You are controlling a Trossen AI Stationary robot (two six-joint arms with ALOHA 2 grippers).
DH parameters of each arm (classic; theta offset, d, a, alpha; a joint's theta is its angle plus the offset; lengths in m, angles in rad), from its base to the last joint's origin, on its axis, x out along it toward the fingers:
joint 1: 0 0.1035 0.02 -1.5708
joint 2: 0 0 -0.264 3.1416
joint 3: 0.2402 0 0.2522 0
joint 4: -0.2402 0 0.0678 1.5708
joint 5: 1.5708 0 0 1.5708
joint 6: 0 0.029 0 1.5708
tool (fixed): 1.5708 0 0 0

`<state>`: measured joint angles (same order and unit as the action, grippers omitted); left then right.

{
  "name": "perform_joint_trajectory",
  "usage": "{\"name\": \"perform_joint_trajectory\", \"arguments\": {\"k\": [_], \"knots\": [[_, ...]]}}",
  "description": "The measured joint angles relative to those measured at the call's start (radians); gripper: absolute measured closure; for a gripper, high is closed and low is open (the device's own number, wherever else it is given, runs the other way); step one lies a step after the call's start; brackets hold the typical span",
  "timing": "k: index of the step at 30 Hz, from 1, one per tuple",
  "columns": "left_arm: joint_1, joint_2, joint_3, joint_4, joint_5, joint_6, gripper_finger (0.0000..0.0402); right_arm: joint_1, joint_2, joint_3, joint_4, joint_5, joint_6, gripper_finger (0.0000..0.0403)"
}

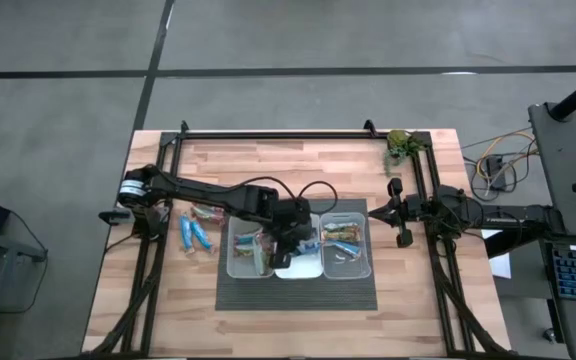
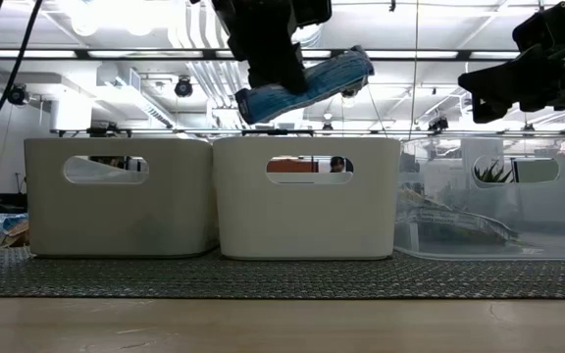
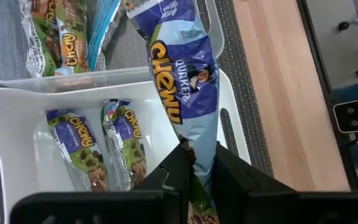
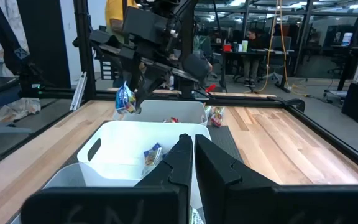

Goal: Pick and place Granola Bars by type
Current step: Put the blue granola bar into the white bin

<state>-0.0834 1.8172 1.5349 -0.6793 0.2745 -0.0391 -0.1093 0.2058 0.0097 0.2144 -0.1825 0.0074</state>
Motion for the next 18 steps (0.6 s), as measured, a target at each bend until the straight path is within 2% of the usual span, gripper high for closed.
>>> {"name": "perform_joint_trajectory", "arguments": {"k": [18], "knots": [[0.001, 0.048, -0.037, 0.073, 0.0, -0.024, 0.0369, 0.0, 0.0, 0.0, 0.0, 0.0, 0.0, 0.0394]]}}
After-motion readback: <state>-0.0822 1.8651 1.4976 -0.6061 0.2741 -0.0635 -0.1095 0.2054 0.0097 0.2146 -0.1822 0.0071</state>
